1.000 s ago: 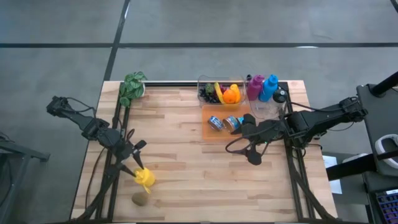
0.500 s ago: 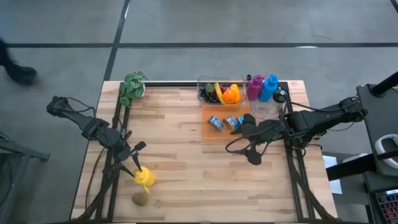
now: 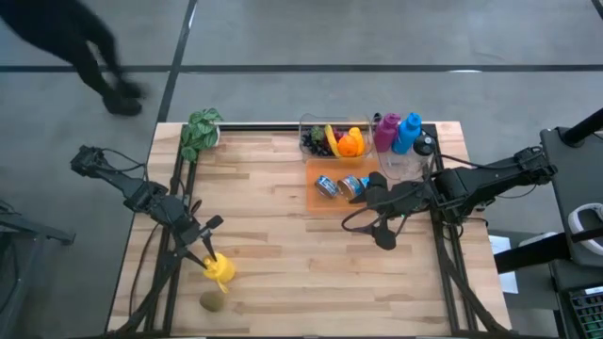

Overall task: Pick & Place Food Item
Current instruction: Put the yellow water bottle into the right transparent bin

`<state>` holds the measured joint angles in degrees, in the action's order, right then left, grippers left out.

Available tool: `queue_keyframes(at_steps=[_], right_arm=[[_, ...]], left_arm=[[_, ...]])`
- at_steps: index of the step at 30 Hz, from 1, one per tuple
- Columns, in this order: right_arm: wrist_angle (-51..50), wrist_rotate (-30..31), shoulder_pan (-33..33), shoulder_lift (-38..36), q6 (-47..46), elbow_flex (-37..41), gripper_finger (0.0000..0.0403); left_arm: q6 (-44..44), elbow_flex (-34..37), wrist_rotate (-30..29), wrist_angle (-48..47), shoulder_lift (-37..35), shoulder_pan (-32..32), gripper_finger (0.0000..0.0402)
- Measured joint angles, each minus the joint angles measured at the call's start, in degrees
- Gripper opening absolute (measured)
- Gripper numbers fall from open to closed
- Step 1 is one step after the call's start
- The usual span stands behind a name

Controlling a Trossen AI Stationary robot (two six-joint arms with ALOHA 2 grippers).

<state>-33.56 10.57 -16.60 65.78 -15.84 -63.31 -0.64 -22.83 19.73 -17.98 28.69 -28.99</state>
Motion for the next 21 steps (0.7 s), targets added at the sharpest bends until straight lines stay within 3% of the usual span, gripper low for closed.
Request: queue_keyframes(at_steps=[21], right_arm=[[0.0,0.0,0.0,0.0,0.0,0.0,0.0364]], left_arm=[[3.6,-0.2,0.0,0.2,0.0,0.0,0.0055]])
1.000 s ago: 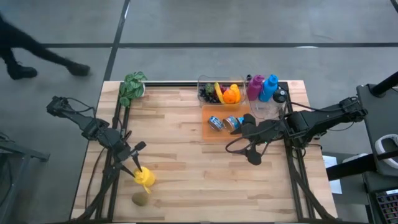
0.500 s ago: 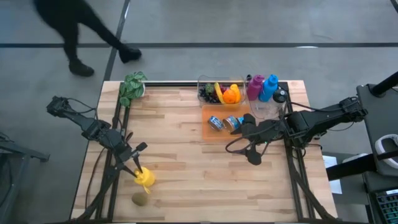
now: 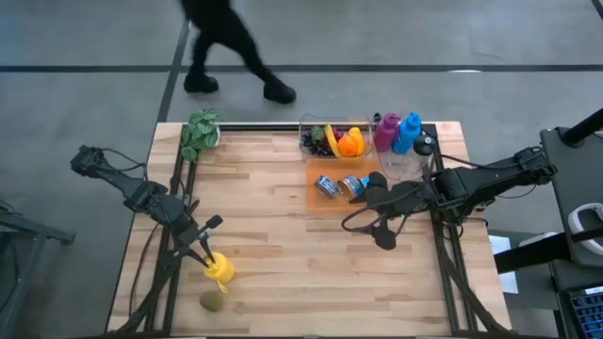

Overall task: Pick & Place Food Item
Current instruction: Put the yellow water bottle into the right transparent bin

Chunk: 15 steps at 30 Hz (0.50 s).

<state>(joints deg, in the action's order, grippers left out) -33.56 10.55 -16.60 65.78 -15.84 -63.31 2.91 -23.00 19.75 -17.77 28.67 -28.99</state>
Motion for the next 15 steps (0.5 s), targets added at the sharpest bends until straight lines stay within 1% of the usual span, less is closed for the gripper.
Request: queue_keyframes(at_steps=[9,15], right_arm=[[0.0,0.0,0.0,0.0,0.0,0.0,0.0364],[0.0,0.0,0.0,0.0,0.0,0.0,0.0364]], left_arm=[[0.1,0.0,0.0,1.2,0.0,0.0,0.0054],[0.0,0.1,-0.4,5.2,0.0,0.0,0.0053]])
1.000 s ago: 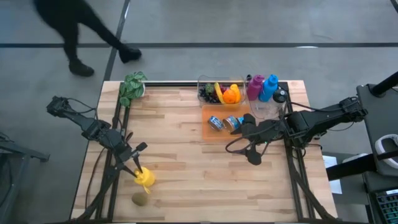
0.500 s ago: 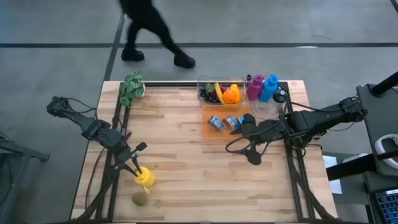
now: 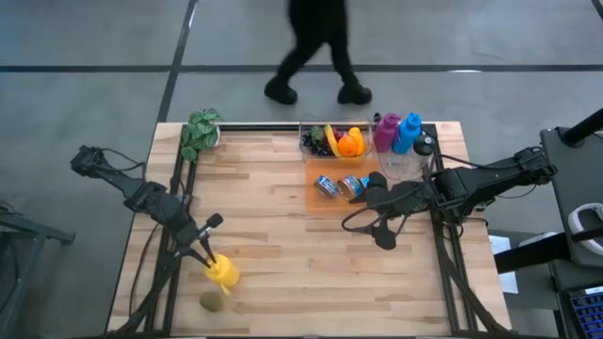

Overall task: Pick & Place Food Item
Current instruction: Put the yellow water bottle into the right transparent bin

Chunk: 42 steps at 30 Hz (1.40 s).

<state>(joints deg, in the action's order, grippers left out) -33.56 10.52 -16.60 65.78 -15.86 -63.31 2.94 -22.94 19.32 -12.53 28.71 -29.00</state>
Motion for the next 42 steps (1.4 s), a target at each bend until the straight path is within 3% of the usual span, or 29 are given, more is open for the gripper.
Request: queue_keyframes(at_steps=[7,10,22,30,35,42], right_arm=[[0.0,0.0,0.0,0.0,0.0,0.0,0.0364],[-0.1,-0.1,0.0,0.0,0.0,0.0,0.0364],[-0.1,-0.9,0.0,0.0,-0.4,0.0,0.0364],[-0.2,-12.0,-0.1,0.0,-2.2,0.0,0.0364],[-0.5,-12.3,0.0,0.0,-3.7,0.1,0.0364],[-0.6,-12.3,0.0,-0.1,-3.7,0.1,0.0364]], left_arm=[[-3.0,-2.2,-9.4,2.6,1.4,0.0,0.0053],[-1.6,-4.1,-10.8,3.3,4.6,0.1,0.0053],[2.1,-19.1,-13.4,4.6,27.8,2.6,0.0052],[9.8,-28.4,-2.9,6.1,41.2,7.3,0.0058],[11.7,-31.2,4.7,9.9,47.3,12.2,0.0057],[10.8,-33.9,6.5,13.7,53.6,16.4,0.0058]])
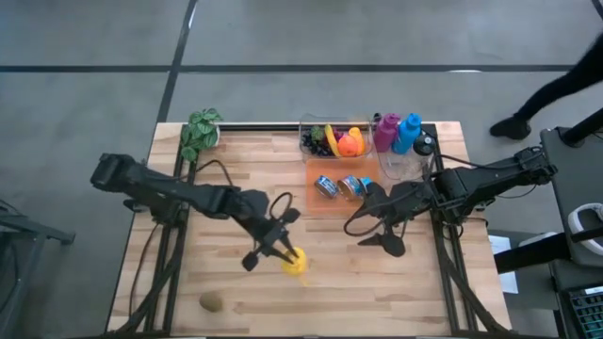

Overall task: Pick & Place Food Item
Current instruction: Put the yellow water bottle into the right transparent bin

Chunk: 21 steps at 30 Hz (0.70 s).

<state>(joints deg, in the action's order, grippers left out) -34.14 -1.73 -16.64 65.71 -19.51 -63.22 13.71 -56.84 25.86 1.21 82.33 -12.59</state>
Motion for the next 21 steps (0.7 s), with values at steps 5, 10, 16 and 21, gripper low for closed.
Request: queue_keyframes(at_steps=[5,10,16,21], right_arm=[[0.0,0.0,0.0,-0.1,0.2,0.0,0.0364],[0.0,0.0,0.0,-0.1,0.2,0.0,0.0364],[-0.1,0.0,0.0,-0.9,0.2,0.0,0.0364],[-0.2,0.0,0.0,-1.6,0.2,0.0,0.0364]], left_arm=[[-0.6,-4.3,1.2,0.7,5.9,1.0,0.0057],[0.0,-9.5,1.7,1.4,11.0,2.4,0.0058],[-0.6,-10.8,9.9,7.2,15.1,5.7,0.0058],[0.7,-10.7,10.8,7.3,15.1,6.1,0.0058]])
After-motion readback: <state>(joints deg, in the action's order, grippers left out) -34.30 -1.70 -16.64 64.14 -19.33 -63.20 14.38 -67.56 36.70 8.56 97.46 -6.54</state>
